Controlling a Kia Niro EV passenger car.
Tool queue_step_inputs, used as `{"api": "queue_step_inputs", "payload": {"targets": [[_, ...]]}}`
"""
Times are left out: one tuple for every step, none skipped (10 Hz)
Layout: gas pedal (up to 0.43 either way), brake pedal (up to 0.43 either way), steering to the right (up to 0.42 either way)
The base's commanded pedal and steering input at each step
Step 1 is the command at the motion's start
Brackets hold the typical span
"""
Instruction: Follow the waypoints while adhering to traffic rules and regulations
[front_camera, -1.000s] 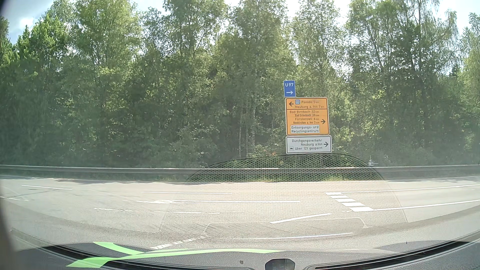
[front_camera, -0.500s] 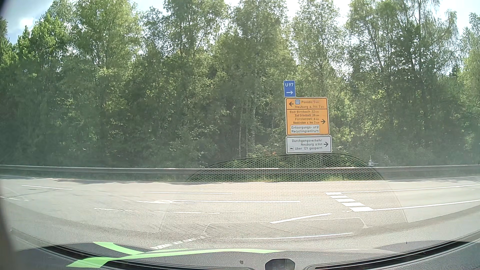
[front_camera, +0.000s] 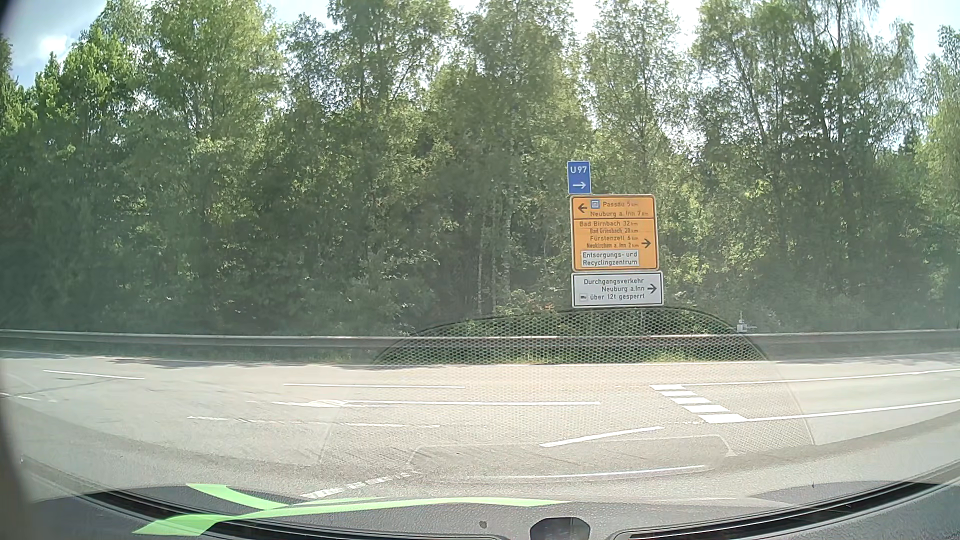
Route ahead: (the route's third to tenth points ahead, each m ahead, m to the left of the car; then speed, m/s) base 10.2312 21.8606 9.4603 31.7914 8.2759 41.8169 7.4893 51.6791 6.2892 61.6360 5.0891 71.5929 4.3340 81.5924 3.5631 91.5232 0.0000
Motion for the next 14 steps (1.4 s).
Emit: {"api": "queue_step_inputs", "payload": {"targets": [[0.000,0.274,-0.063],[0.000,0.274,-0.063],[0.000,0.274,-0.063],[0.000,0.274,-0.063],[0.000,0.274,-0.063],[0.000,0.274,-0.063],[0.000,0.274,-0.063],[0.000,0.274,-0.063],[0.000,0.274,-0.063],[0.000,0.274,-0.063],[0.000,0.274,-0.063],[0.000,0.274,-0.063],[0.000,0.274,-0.063],[0.000,0.274,-0.063]]}}
